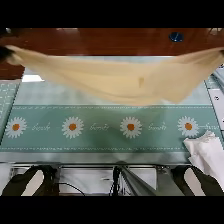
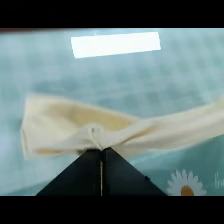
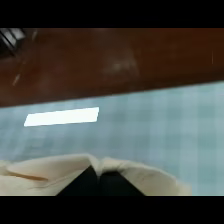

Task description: Fold the shirts.

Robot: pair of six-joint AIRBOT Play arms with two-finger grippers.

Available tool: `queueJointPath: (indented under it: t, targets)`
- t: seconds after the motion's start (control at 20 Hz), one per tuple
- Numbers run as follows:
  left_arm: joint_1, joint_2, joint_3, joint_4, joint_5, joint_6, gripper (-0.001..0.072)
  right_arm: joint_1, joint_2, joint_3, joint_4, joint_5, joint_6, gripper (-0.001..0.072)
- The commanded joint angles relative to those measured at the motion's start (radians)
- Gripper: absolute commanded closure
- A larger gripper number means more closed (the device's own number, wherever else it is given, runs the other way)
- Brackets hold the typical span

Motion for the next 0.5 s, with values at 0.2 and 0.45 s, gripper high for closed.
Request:
queueJointPath:
  t: [0.2,0.45]
  targets:
    - [0.007,0.107,0.484,0.121,0.172,-0.148,0.0681,-0.002,0.042,0.6,-0.108,-0.014,0.208,0.0683]
    - [0.007,0.223,0.533,0.267,0.037,-0.267,0.0682,-0.002,0.061,0.923,-0.473,0.08,0.358,0.0683]
